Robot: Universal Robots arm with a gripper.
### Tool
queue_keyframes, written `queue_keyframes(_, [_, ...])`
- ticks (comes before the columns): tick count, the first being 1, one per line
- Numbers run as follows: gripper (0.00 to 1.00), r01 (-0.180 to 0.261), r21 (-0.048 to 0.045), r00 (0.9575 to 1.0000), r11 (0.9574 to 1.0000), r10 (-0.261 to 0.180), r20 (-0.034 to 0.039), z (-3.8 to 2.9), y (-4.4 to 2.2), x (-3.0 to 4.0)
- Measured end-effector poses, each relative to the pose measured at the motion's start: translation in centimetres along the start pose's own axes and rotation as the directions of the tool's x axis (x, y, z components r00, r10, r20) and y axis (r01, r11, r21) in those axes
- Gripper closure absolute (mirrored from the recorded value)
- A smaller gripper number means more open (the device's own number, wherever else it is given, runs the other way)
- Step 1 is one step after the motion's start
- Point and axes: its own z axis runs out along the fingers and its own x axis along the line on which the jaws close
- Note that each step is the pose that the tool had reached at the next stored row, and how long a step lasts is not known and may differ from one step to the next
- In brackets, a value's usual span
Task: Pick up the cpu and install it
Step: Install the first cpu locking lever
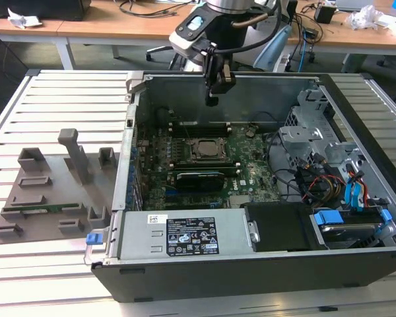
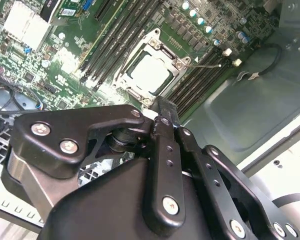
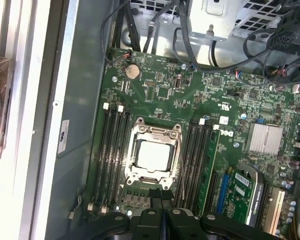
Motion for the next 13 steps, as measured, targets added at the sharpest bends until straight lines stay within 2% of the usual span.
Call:
queue_keyframes(2, [0.89,0.031,-0.0007,0.9995,0.9995,-0.031,0.0018,0.0,0.0,0.0])
queue_keyframes(4, [0.89,0.076,-0.0018,0.9971,0.9971,-0.076,0.0045,0.0,0.0,0.0])
queue_keyframes(7, [0.89,0.127,-0.0028,0.9919,0.9919,-0.127,0.0077,0.0,0.0,0.0])
queue_keyframes(11, [0.89,0.169,-0.0036,0.9856,0.9857,-0.169,0.0103,0.0,0.0,0.0])
queue_keyframes(13, [0.89,0.2,-0.004,0.9798,0.9799,-0.2,0.0123,0.0,0.0,0.0])
